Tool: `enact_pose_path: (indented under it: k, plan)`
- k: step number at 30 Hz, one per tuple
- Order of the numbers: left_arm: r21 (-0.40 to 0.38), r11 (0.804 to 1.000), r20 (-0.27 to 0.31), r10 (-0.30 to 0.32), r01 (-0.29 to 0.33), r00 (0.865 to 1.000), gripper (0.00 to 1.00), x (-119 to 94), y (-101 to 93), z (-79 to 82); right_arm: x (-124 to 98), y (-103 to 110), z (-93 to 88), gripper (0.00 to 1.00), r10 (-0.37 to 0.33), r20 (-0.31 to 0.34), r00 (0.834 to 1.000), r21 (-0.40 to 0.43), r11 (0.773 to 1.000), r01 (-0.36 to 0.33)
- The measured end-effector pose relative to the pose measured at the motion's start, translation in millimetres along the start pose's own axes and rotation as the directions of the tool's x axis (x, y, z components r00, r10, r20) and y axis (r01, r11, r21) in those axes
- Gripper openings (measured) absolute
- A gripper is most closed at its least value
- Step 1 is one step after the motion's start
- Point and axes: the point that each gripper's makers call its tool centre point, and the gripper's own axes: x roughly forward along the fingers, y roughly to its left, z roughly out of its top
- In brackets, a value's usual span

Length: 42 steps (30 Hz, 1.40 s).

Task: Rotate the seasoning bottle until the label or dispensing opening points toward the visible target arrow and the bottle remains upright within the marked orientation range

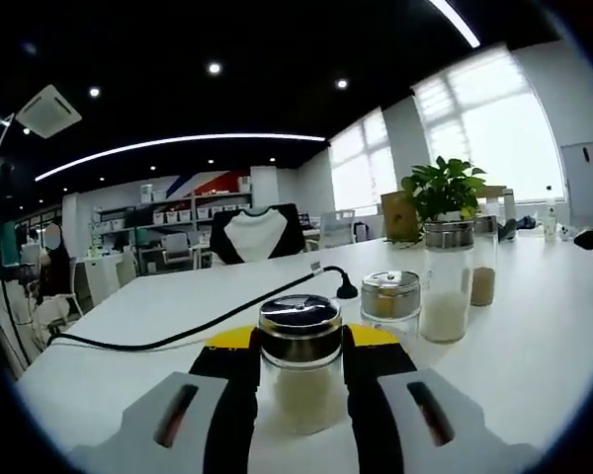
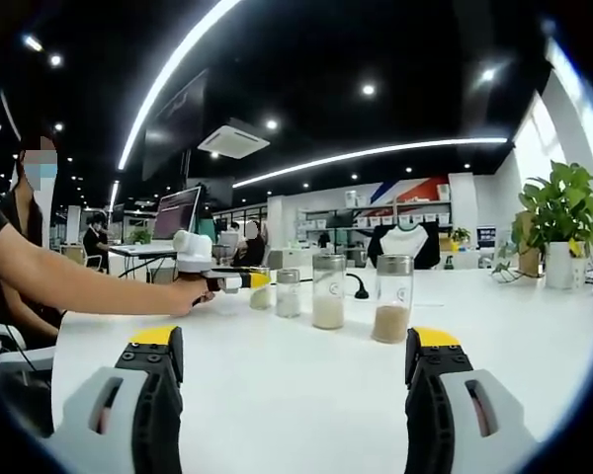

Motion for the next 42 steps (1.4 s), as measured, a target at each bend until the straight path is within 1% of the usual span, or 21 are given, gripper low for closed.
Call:
enact_pose_path:
  k: [3,5,8,10,11,15,19,21,23,25,27,30,32,33,34,36,40,42]
  plan:
    - [0.016,1.000,0.007,-0.004,0.004,1.000,0.34,-2.1,-1.9,1.0,-1.0,-1.6,0.6,0.95,-0.002,0.002,1.000,0.001,1.000,0.002]
    - [0.021,1.000,0.025,-0.008,0.007,1.000,0.34,-4.6,-2.5,6.0,-1.8,-3.9,1.1,0.94,-0.005,0.006,1.000,0.001,1.000,0.005]
    - [-0.068,0.997,0.062,-0.027,0.032,0.998,0.34,-9.2,-3.8,19.6,-2.1,-5.5,1.5,0.94,-0.009,0.010,1.000,0.007,1.000,0.009]
    - [-0.087,0.995,0.072,-0.037,0.043,0.997,0.34,-12.6,-4.3,25.7,-2.1,-5.4,1.0,0.94,-0.009,0.009,1.000,0.009,1.000,0.009]
    - [-0.105,0.993,0.066,-0.038,0.045,0.997,0.34,-15.1,-4.5,28.0,-2.3,-5.1,1.1,0.94,-0.009,0.009,1.000,0.008,1.000,0.009]
    - [-0.106,0.992,0.069,-0.062,0.070,0.996,0.34,-22.0,-7.1,35.7,-2.2,-1.6,2.6,0.93,-0.001,0.010,1.000,0.000,1.000,0.001]
    - [-0.107,0.990,0.059,-0.086,0.092,0.995,0.34,-29.1,-11.4,38.6,-0.6,2.1,3.0,0.91,0.010,0.011,1.000,-0.003,1.000,-0.010]
    - [-0.124,0.986,0.051,-0.110,0.115,0.993,0.34,-33.8,-15.8,39.5,1.0,4.1,1.4,0.90,0.016,0.008,1.000,0.002,1.000,-0.016]
    - [-0.129,0.984,0.052,-0.119,0.125,0.992,0.34,-37.9,-18.2,41.5,2.2,7.0,0.5,0.90,0.024,0.005,1.000,-0.002,1.000,-0.024]
    - [-0.114,0.983,0.049,-0.136,0.141,0.989,0.34,-43.3,-23.8,43.4,2.9,9.0,0.8,0.90,0.029,0.003,1.000,-0.006,1.000,-0.029]
    - [-0.086,0.983,0.041,-0.160,0.163,0.986,0.34,-49.8,-30.9,44.9,2.9,10.0,1.9,0.89,0.031,0.007,0.999,-0.008,0.999,-0.031]
    - [-0.091,0.975,0.041,-0.202,0.205,0.979,0.34,-61.1,-42.0,49.9,3.1,12.0,2.5,0.87,0.040,0.006,0.999,-0.012,0.999,-0.040]
    - [-0.092,0.971,0.049,-0.216,0.219,0.975,0.34,-66.3,-46.5,53.7,3.2,12.0,1.8,0.86,0.043,0.004,0.999,-0.013,0.999,-0.043]
    - [-0.083,0.967,0.053,-0.238,0.242,0.970,0.34,-70.1,-51.5,56.4,3.3,12.3,1.6,0.86,0.044,0.003,0.999,-0.013,0.999,-0.044]
    - [-0.084,0.964,0.058,-0.246,0.250,0.968,0.34,-72.3,-53.6,58.1,3.3,12.5,1.6,0.86,0.044,0.003,0.999,-0.013,0.999,-0.044]
    - [-0.107,0.954,0.060,-0.276,0.281,0.959,0.34,-77.4,-61.1,61.3,3.4,13.6,2.1,0.85,0.047,0.004,0.999,-0.013,0.999,-0.047]
    - [-0.113,0.941,0.057,-0.314,0.319,0.948,0.34,-85.6,-77.7,64.2,4.8,18.6,3.2,0.83,0.060,0.008,0.998,-0.013,0.998,-0.060]
    - [-0.106,0.930,0.056,-0.348,0.352,0.936,0.34,-90.4,-91.2,64.7,6.3,22.2,3.0,0.81,0.069,0.007,0.998,-0.015,0.998,-0.069]
